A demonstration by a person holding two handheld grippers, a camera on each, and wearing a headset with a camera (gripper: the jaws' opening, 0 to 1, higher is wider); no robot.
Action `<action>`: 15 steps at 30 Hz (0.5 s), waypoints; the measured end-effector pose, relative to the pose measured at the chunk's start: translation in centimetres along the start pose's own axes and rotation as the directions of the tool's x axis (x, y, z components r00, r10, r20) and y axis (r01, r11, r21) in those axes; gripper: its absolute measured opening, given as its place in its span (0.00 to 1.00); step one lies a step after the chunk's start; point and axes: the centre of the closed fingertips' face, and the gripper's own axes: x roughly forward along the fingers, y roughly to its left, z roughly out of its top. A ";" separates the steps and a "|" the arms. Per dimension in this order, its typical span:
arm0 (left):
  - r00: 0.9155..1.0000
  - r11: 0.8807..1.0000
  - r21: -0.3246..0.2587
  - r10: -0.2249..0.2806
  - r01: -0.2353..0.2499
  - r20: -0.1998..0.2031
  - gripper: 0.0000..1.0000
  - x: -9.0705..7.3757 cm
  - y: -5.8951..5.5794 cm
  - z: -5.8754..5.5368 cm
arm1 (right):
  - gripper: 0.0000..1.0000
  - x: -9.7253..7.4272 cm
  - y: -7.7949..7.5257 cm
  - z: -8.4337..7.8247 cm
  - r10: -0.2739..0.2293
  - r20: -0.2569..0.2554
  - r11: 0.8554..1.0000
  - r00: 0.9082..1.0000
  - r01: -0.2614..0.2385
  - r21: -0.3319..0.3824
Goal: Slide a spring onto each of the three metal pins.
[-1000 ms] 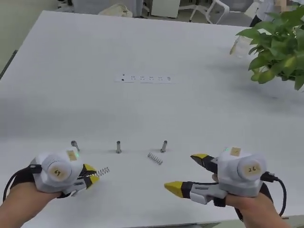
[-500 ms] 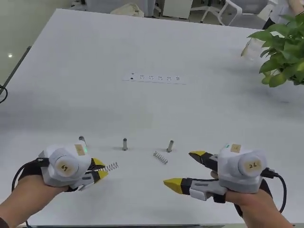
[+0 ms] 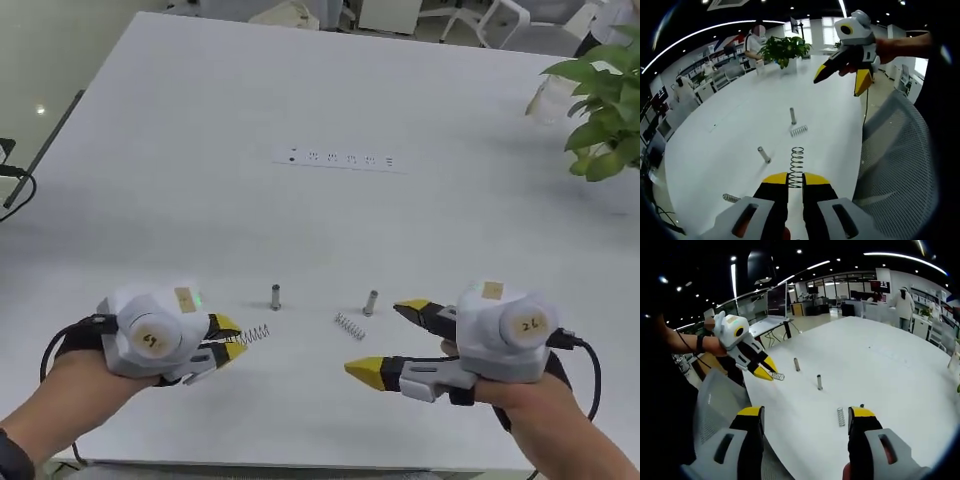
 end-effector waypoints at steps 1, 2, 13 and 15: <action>1.000 1.000 0.006 -0.001 0.001 0.001 0.02 0.0 -0.1 0.2 | 0.67 0.1 0.1 0.0 0.003 -0.001 1.000 1.000 -0.003 -0.002; 1.000 1.000 0.011 -0.003 0.003 0.002 0.02 0.0 -0.1 0.3 | 0.66 0.1 0.2 0.1 0.006 -0.001 1.000 1.000 -0.006 -0.003; 0.999 0.997 0.069 -0.031 0.029 0.031 0.02 0.1 -1.2 2.8 | 0.64 1.1 1.1 0.2 0.044 -0.006 0.999 0.999 -0.044 -0.017; 0.999 0.996 0.077 -0.038 0.035 0.037 0.02 0.1 -1.3 3.2 | 0.63 1.1 1.3 0.4 0.050 -0.004 0.999 0.999 -0.050 -0.018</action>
